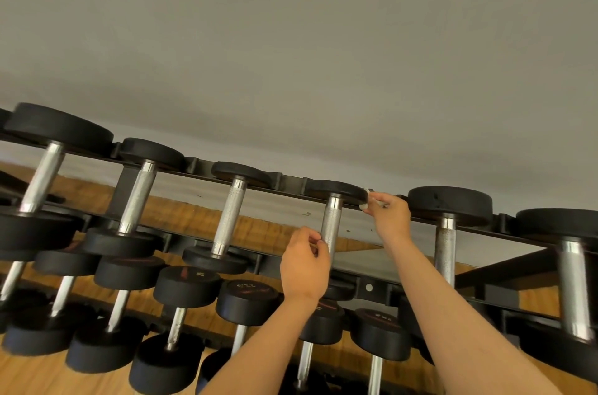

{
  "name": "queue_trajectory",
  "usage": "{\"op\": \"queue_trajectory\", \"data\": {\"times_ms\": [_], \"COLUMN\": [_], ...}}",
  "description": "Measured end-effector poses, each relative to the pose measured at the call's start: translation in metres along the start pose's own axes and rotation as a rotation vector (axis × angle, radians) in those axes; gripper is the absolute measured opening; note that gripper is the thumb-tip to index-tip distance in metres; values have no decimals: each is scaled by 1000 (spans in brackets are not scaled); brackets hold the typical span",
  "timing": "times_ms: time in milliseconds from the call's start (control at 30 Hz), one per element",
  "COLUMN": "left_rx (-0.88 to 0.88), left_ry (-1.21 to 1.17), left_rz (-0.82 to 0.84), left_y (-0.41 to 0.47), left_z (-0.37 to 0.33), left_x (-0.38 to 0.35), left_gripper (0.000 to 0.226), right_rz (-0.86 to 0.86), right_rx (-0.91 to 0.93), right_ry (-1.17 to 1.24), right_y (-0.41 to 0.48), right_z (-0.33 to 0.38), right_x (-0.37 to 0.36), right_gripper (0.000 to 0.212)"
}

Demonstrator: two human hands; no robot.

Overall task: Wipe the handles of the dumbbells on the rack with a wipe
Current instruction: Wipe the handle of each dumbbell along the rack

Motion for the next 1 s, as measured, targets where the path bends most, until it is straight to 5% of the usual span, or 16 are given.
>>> {"op": "queue_trajectory", "data": {"times_ms": [700,1000], "left_rx": [-8,-105], "left_ry": [30,-372], "left_rz": [5,35], "left_y": [-1,16], "left_z": [-6,-27], "left_x": [2,28], "left_gripper": [8,26], "right_rz": [-42,-33], "right_rx": [446,401], "right_ry": [-133,-163], "right_y": [-47,-52], "right_z": [87,94], "right_x": [-12,-30], "right_gripper": [15,24]}}
Point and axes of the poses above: each hand's wrist, its own y-axis towards the middle knuckle, its own x-axis out of the back of the hand, z = x × y, the point moved 8 cm from there along y, towards the middle knuckle, and after that the axes turned 3 degrees about y, right-handed, at the moved point
